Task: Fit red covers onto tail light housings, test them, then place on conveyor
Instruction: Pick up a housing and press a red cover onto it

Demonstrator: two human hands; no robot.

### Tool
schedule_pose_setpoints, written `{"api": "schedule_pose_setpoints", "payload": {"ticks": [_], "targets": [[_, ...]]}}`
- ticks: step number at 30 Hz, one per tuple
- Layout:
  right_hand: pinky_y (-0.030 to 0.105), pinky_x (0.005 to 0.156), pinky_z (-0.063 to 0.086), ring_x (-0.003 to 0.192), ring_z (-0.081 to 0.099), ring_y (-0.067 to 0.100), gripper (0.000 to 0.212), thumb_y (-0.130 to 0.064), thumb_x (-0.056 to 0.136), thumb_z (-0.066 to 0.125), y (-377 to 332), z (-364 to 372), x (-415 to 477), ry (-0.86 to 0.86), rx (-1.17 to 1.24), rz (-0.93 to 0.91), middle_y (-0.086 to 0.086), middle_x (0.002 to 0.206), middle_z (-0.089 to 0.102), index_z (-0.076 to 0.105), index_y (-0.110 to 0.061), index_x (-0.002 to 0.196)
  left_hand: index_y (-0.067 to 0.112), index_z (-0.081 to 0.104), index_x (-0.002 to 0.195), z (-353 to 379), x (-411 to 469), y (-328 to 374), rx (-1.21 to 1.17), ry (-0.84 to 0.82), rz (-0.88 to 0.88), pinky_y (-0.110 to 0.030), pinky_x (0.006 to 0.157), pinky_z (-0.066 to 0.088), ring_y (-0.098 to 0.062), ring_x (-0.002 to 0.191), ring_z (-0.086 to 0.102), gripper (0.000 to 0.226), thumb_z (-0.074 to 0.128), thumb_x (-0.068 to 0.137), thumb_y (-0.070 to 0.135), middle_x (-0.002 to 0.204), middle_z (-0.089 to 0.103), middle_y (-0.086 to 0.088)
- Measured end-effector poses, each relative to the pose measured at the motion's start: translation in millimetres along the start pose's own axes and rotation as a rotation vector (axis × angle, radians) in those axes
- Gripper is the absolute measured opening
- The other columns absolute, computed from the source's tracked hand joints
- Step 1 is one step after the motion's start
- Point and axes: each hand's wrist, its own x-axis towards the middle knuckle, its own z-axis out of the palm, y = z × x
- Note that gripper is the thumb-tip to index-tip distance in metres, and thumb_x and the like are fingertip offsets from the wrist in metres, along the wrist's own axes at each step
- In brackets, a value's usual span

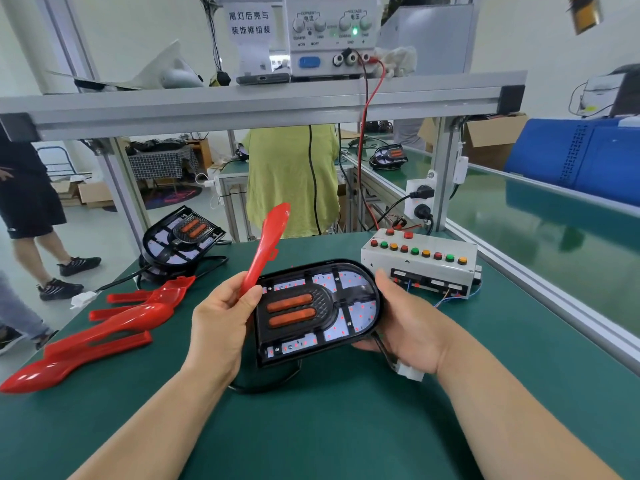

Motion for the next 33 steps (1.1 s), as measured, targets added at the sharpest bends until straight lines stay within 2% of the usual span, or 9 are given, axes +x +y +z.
{"api": "schedule_pose_setpoints", "payload": {"ticks": [3, 7, 10, 14, 17, 19, 23, 26, 33], "targets": [[0.054, 0.1, 0.051, 0.117, 0.065, 0.029, 0.049, -0.041, 0.095, 0.048, 0.8, -0.1, -1.6, -0.029, 0.059, -0.034, 0.012, 0.127, 0.068, 0.057, -0.013, 0.135, 0.03, 0.078, 0.101, 3.8, -5.2, 4.3, 0.052, -0.022, 0.033, -0.052, 0.102, 0.049, -0.031, 0.109, 0.067, 0.03, 0.065, 0.091, 0.004, 0.107, 0.075, -0.006], [0.05, 0.089, 0.058, 0.111, 0.068, 0.029, 0.038, -0.032, 0.105, 0.04, 1.6, -1.7, -2.3, -0.016, 0.121, -0.033, 0.014, 0.124, 0.069, 0.061, -0.011, 0.129, 0.04, 0.078, 0.09, 2.6, -10.8, 28.0, 0.21, -0.034, 0.153, -0.033, 0.1, 0.049, -0.013, 0.112, 0.065, 0.04, 0.071, 0.084, 0.001, 0.114, 0.07, 0.009], [0.046, 0.08, 0.061, 0.103, 0.071, 0.026, 0.038, -0.032, 0.105, 0.038, 0.7, -1.6, -1.6, 0.014, 0.161, -0.029, 0.012, 0.121, 0.071, 0.064, -0.012, 0.125, 0.048, 0.077, 0.09, -0.4, -19.5, 50.7, 0.368, -0.177, 0.301, -0.016, 0.086, 0.048, -0.006, 0.095, 0.061, 0.04, 0.076, 0.076, 0.01, 0.101, 0.064, 0.007], [0.044, 0.078, 0.061, 0.099, 0.072, 0.024, 0.038, -0.038, 0.102, 0.042, -0.1, -0.3, -1.1, 0.039, 0.171, -0.02, 0.01, 0.118, 0.072, 0.069, -0.014, 0.117, 0.043, 0.075, 0.102, 10.0, -34.8, 57.6, 0.579, -0.403, 0.39, -0.015, 0.081, 0.044, -0.007, 0.088, 0.061, 0.038, 0.082, 0.07, 0.025, 0.091, 0.061, 0.004], [0.041, 0.072, 0.062, 0.098, 0.073, 0.026, 0.039, -0.036, 0.094, 0.053, -1.7, -1.0, -1.2, 0.058, 0.188, -0.043, 0.015, 0.118, 0.072, 0.072, -0.011, 0.116, 0.042, 0.073, 0.107, 17.1, -41.0, 50.6, 0.66, -0.471, 0.408, -0.023, 0.078, 0.048, -0.015, 0.09, 0.06, 0.035, 0.075, 0.075, 0.031, 0.093, 0.059, 0.009], [0.039, 0.066, 0.061, 0.091, 0.074, 0.027, 0.041, -0.036, 0.1, 0.047, -1.6, -3.5, 0.0, 0.097, 0.241, -0.055, 0.016, 0.113, 0.073, 0.07, -0.007, 0.116, 0.041, 0.073, 0.11, 18.1, -42.1, 45.5, 0.7, -0.471, 0.426, -0.023, 0.083, 0.045, -0.014, 0.095, 0.058, 0.032, 0.071, 0.079, 0.032, 0.096, 0.057, 0.012], [0.039, 0.061, 0.061, 0.081, 0.075, 0.025, 0.046, -0.042, 0.106, 0.035, -1.6, -5.2, 3.1, 0.153, 0.335, -0.069, 0.014, 0.104, 0.076, 0.068, -0.011, 0.113, 0.028, 0.071, 0.116, 17.2, -41.0, 40.6, 0.809, -0.428, 0.512, -0.009, 0.09, 0.035, -0.009, 0.103, 0.053, 0.03, 0.066, 0.087, 0.035, 0.1, 0.053, 0.015], [0.04, 0.062, 0.062, 0.084, 0.075, 0.025, 0.045, -0.041, 0.107, 0.034, -0.8, -4.6, 4.3, 0.165, 0.347, -0.098, 0.015, 0.105, 0.075, 0.068, -0.012, 0.113, 0.021, 0.072, 0.116, 17.4, -40.0, 39.5, 0.827, -0.397, 0.524, -0.01, 0.089, 0.036, -0.012, 0.1, 0.051, 0.033, 0.061, 0.086, 0.029, 0.098, 0.052, 0.012], [0.041, 0.062, 0.061, 0.088, 0.075, 0.027, 0.045, -0.041, 0.106, 0.036, 1.6, -1.6, 5.0, 0.178, 0.35, -0.123, 0.017, 0.107, 0.075, 0.067, -0.01, 0.113, 0.024, 0.072, 0.114, 20.4, -40.7, 31.9, 0.81, -0.381, 0.545, -0.011, 0.093, 0.034, -0.014, 0.102, 0.05, 0.027, 0.066, 0.088, 0.03, 0.099, 0.051, 0.014]]}}
